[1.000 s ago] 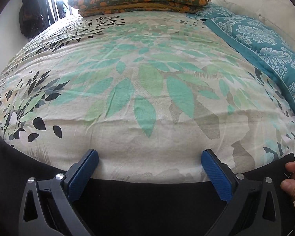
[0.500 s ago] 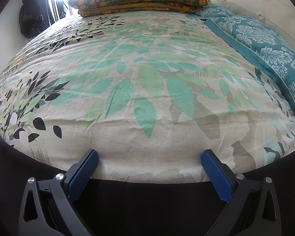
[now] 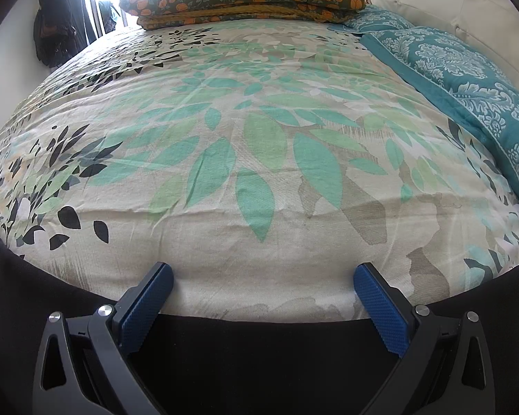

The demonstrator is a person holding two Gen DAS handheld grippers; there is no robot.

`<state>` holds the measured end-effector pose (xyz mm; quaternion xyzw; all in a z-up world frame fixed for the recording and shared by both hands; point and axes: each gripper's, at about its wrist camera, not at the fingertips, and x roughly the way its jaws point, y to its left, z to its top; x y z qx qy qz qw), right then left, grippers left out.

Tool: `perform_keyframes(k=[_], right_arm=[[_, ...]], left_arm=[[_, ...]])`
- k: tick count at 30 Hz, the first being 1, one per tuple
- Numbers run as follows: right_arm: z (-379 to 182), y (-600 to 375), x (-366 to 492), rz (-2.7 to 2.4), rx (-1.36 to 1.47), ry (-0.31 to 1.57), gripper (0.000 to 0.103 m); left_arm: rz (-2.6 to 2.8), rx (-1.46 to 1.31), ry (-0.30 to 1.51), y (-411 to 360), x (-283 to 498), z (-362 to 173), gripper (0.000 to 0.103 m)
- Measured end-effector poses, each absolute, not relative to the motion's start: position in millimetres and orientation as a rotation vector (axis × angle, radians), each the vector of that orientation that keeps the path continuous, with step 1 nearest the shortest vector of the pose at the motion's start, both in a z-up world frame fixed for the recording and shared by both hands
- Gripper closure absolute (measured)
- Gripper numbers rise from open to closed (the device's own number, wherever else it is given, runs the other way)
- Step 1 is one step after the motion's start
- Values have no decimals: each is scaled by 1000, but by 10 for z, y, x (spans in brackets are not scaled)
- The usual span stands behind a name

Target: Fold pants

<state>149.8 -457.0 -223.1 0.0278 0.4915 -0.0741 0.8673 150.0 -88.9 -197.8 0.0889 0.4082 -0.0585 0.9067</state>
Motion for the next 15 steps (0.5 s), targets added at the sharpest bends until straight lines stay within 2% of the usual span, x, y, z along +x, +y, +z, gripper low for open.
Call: perform_keyframes(k=[15], right_arm=[[-2231,-4569,1498,-155,58,1029,0]], left_arm=[[-100,201,849,-911,1500,-1982,12]])
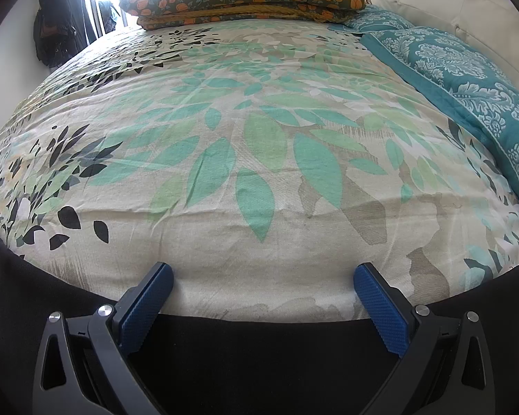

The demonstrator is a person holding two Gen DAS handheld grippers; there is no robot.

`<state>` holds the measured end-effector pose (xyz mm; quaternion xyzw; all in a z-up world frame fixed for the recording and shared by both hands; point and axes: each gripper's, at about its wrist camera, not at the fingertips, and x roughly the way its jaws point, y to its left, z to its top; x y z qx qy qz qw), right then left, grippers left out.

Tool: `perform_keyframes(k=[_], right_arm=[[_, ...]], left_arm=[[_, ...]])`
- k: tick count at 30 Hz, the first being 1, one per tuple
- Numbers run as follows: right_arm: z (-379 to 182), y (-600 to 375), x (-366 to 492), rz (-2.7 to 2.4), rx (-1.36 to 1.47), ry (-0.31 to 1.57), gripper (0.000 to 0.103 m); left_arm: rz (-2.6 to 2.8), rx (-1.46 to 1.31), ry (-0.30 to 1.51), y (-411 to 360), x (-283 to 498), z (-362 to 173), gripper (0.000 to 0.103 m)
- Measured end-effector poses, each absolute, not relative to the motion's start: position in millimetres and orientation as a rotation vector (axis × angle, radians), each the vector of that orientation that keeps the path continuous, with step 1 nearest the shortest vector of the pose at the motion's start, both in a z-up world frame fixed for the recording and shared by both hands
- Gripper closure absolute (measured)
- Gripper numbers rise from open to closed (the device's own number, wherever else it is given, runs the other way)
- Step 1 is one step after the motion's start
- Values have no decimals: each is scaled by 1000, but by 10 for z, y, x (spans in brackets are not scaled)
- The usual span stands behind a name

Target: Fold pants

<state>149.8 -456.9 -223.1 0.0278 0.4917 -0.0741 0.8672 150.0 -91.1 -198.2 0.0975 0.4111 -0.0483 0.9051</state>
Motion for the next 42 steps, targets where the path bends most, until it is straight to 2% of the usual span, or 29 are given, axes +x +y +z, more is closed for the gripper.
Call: perform_keyframes(k=[11,19,29,42], right_arm=[[-2231,-4569,1498,-155,59,1030,0],[-2232,-4570,1498,-155,58,1030,0],[-2232,-4569,1497,-155,59,1030,0],[-2232,-4568,1498,-155,59,1030,0]], left_arm=[[-110,162,927,-869,1463,-1911,12],[-251,239,963,-812,996,-1851,12],[-342,142,1039,-802,564,-1773,12],[-374,153,1016,-823,444,-1631,12]])
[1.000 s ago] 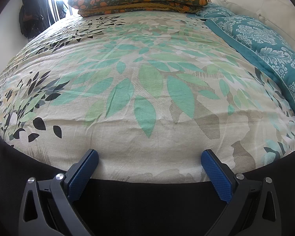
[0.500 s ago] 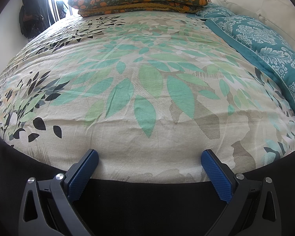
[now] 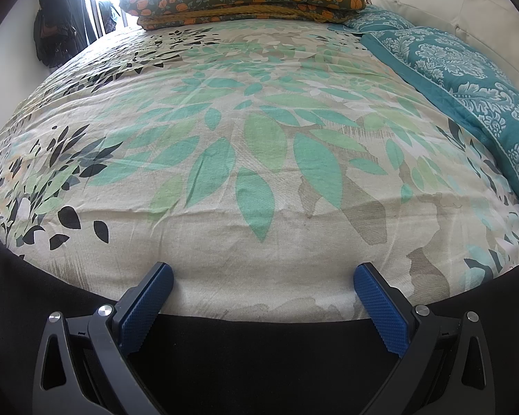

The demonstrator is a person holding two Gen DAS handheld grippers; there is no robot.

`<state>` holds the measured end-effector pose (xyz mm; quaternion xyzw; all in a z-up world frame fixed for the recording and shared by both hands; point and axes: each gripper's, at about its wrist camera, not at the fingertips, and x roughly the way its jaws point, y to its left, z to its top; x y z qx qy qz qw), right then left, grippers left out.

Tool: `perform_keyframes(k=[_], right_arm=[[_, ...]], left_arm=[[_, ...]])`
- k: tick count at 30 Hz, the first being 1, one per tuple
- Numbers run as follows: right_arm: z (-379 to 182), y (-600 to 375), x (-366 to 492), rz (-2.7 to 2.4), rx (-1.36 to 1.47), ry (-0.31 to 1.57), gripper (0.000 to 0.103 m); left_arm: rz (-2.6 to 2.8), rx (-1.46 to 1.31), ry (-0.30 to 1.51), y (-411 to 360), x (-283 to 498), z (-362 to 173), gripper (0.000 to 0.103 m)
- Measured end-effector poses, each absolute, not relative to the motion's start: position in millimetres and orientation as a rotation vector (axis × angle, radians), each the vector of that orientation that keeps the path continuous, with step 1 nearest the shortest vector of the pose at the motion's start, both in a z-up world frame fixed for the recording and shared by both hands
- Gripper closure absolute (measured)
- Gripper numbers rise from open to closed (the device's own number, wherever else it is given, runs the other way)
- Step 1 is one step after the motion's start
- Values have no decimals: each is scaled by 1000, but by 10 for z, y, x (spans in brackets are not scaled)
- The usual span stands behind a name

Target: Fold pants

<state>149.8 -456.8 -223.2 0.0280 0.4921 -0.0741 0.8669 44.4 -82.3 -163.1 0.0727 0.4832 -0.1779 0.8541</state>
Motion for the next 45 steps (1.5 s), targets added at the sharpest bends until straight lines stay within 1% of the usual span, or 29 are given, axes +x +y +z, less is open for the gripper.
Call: perform_keyframes(k=[4,10,14,19,23,27,31,33,35,38,40,42,45], right_arm=[[-2232,-4568,1498,-155,59,1031,0],[-2232,-4567,1498,-155,59,1031,0],[-2232,-4567,1498,-155,59,1031,0],[-2231,-4572,1496,-154,60,1030,0],[-2231,-4573,1494,-154,59,1029,0],[-2226,-4572,1496,-155,56,1032,0],[-2186,-4601,1554,-122,76,1103,0],[-2069,-4739,1480,-49,203,1087,0],[-1842,-4989,1295,5,359,1034,0],[-1414,-5623,768,-3,576,894,0],[-1262,-6127,334,-19,744,816,0],[-1250,-6557,-21,-100,850,809,0],[-1407,-6915,-358,-156,963,836,0]], left_arm=[[-354,137,1001,-743,448,-1514,12],[-319,108,913,-540,384,-1256,12],[-294,96,892,-462,398,-1206,12],[-283,93,938,-473,468,-1262,12],[-281,137,937,-481,372,-1297,12],[-274,175,982,-528,354,-1412,12],[-301,179,993,-644,374,-1386,12],[-327,199,980,-714,387,-1336,12],[-339,212,965,-755,414,-1298,12],[-335,189,965,-746,469,-1313,12],[-332,164,978,-718,500,-1364,12],[-325,151,994,-695,510,-1431,12],[-322,137,1026,-690,534,-1505,12]])
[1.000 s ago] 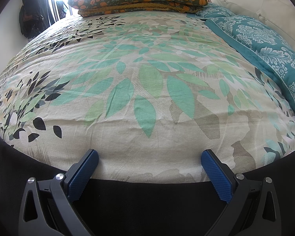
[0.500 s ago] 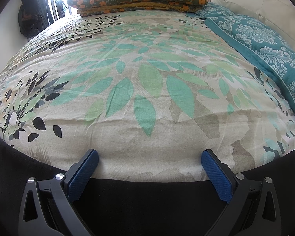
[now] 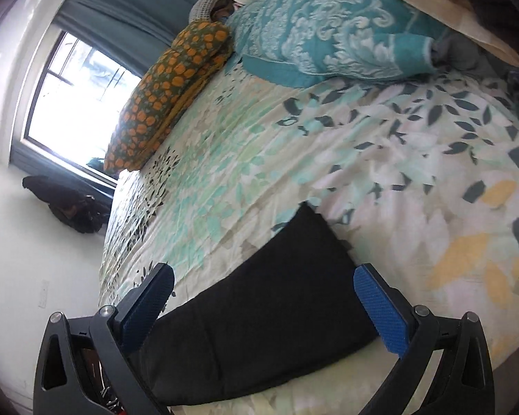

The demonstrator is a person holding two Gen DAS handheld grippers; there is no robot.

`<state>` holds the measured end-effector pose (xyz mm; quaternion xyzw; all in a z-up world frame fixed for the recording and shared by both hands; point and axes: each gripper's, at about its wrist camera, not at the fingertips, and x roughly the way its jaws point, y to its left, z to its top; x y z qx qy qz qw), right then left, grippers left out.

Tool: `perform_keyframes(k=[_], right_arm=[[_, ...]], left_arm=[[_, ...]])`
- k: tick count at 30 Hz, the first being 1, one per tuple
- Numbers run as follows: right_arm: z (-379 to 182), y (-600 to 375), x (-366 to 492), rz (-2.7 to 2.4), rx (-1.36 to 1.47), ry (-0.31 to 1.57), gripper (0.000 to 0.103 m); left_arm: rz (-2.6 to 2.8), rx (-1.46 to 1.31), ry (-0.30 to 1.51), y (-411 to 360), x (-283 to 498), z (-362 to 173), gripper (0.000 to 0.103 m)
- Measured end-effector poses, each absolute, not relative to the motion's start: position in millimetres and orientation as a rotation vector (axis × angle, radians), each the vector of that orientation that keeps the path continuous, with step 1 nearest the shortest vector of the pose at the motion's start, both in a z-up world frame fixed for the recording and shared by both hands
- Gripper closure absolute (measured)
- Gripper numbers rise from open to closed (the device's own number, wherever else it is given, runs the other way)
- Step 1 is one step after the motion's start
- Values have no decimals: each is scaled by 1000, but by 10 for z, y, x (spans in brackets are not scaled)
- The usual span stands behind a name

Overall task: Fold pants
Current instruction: 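Grasp the pant leg ends with the right gripper and fold them toward the waistband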

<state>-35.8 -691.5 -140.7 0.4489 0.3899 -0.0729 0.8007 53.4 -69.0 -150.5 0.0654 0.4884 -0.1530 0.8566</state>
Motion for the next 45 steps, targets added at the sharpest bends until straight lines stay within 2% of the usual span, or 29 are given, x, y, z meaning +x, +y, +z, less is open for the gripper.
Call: perform_keyframes(k=[4,9,16,17,19,20,24,26,30,33,39,45], right_arm=[[-1730,-6944,-506,-105,1163,859,0],[-1934,-6784,-422,-115,1136,948,1],[-2073,-6892,-382,-151,1211,887,3],[-2068,-6897,-368,-165,1195,895,8],[-2061,-6927,-388,-219,1136,929,38],[-2098,-6947,-430,-220,1158,926,82],[-1952,-6849,-539,-180,1162,858,83],[-1708,-6657,-536,-99,1137,816,83],[-1140,-5911,-375,93,1025,789,83],[-955,-5162,-200,227,1004,783,83],[-1197,-3428,290,385,950,857,83],[-1703,-1881,542,425,774,993,82]], left_arm=[[-313,106,1004,-672,604,-1445,12],[-265,98,1006,-592,735,-1432,12],[-245,60,1017,-597,805,-1500,12],[-254,55,1016,-650,817,-1509,12],[-284,50,993,-793,811,-1506,12],[-313,50,987,-883,799,-1517,12],[-414,228,1141,-1345,802,-1920,11],[-422,258,1053,-1372,727,-1889,11],[-417,121,1110,-1046,779,-1759,13],[-358,-32,1106,-546,815,-1597,13],[-200,-239,1058,439,749,-1400,13],[-104,-326,1041,953,667,-1473,13]])
